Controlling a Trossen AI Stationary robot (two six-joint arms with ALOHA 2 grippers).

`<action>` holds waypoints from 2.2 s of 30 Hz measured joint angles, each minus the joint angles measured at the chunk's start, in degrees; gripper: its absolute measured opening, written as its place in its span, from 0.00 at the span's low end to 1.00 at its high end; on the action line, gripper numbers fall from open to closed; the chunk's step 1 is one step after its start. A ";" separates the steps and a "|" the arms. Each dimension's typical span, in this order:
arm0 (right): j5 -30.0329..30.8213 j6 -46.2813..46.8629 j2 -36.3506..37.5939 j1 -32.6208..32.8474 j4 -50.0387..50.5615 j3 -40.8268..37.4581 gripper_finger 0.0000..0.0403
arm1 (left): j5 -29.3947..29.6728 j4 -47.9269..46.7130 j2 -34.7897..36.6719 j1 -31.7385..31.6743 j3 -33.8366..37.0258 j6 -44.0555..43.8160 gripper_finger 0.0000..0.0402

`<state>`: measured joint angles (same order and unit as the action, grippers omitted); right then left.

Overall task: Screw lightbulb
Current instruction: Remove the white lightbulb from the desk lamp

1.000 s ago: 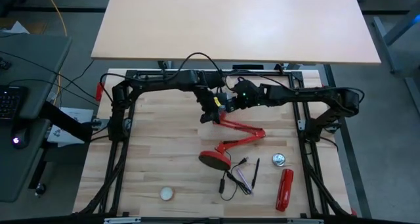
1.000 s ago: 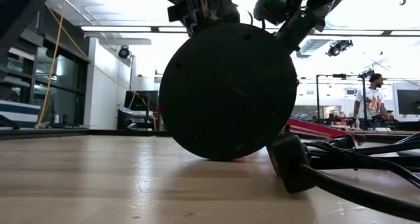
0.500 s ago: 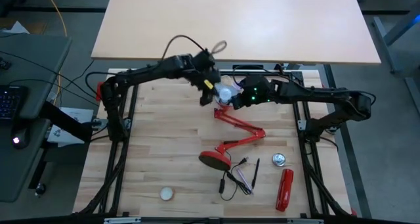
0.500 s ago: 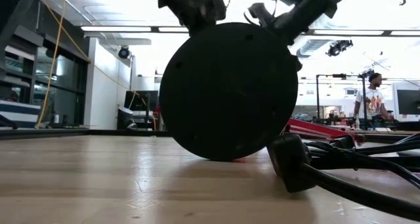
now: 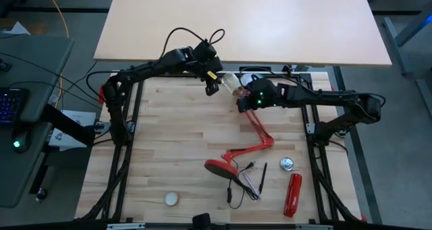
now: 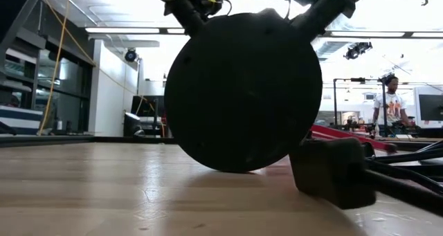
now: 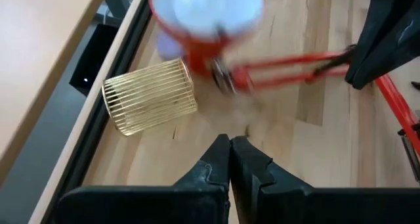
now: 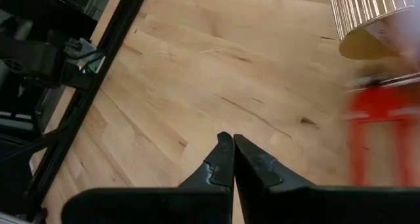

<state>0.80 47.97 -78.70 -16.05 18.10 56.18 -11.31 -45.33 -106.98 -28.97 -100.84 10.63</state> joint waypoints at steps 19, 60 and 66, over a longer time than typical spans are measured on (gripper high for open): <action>-1.48 -3.03 4.17 -0.12 4.40 0.03 0.00 | -14.53 -9.36 0.52 3.30 0.00 2.92 0.00; -3.29 1.05 11.87 -25.92 5.72 -22.34 0.00 | 7.78 24.90 25.18 50.65 47.07 -41.68 0.00; 1.83 0.13 10.53 -26.08 6.51 -22.36 0.00 | 13.29 24.10 13.81 52.35 38.39 -37.06 0.00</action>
<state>2.62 48.10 -68.17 -42.14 24.61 33.82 1.98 -21.23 -93.17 23.38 -62.44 -26.42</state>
